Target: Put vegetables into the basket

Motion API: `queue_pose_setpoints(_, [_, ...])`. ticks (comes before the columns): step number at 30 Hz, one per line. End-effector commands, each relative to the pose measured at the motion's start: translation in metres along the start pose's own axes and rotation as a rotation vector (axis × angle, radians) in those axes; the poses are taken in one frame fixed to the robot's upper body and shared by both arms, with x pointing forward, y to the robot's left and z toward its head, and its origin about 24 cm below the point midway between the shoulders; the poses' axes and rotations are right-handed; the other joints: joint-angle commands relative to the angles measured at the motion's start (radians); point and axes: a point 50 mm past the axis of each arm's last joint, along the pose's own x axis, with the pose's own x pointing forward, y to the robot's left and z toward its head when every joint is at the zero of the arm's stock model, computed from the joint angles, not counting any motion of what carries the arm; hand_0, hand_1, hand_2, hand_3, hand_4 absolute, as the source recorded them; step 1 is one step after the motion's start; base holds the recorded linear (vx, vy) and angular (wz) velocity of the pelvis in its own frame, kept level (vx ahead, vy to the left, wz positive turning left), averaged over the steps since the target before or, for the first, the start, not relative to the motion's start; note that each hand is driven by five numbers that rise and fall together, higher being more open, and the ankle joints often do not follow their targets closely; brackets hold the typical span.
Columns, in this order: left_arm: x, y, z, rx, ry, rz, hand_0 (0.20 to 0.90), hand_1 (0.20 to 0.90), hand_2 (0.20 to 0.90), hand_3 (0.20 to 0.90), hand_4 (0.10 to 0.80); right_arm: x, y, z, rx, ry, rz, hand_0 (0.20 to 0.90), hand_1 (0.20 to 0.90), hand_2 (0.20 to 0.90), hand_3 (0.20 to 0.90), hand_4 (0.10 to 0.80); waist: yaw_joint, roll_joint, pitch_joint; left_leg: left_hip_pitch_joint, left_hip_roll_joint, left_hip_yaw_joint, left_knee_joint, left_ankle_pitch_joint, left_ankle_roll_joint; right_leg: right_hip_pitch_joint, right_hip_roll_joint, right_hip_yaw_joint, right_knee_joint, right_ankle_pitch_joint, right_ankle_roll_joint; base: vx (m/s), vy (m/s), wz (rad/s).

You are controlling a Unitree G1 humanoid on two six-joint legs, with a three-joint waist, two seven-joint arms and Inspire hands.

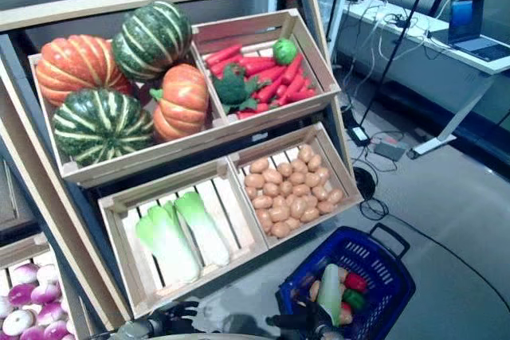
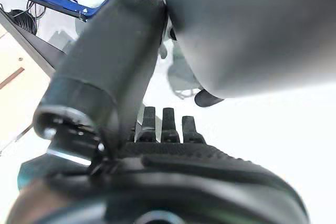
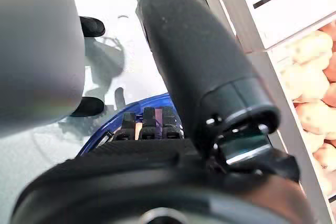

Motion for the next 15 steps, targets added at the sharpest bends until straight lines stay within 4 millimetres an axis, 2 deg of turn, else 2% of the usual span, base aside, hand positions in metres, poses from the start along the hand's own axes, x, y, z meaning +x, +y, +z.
queue_pose_setpoints(1, [0.0053, 0.0119, 0.0448, 0.044, -0.116, 0.034, 0.900, 0.900, 0.900, 0.900, 0.800, 0.0042, 0.0000, 0.0362, -0.053, -0.120, 0.037, 0.900, 0.900, 0.900, 0.900, 0.800, 0.000, -0.021, 0.049, 0.023, 0.010, -0.030, 0.042, -0.100, -0.021, -0.013, -0.032, 0.011, 0.046, 0.008, 0.016, 0.000, 0.000, 0.00])
queue_pose_setpoints(15, [0.0068, 0.0096, 0.0377, -0.002, -0.062, 0.046, 0.900, 0.900, 0.900, 0.900, 0.800, 0.0050, 0.0043, 0.0378, -0.031, -0.121, 0.039, 0.900, 0.900, 0.900, 0.900, 0.800, 0.000, -0.019, 0.049, 0.029, 0.009, -0.032, 0.035, -0.096, -0.020, -0.008, -0.033, 0.011, 0.040, 0.012, 0.015, 0.000, 0.000, 0.00])
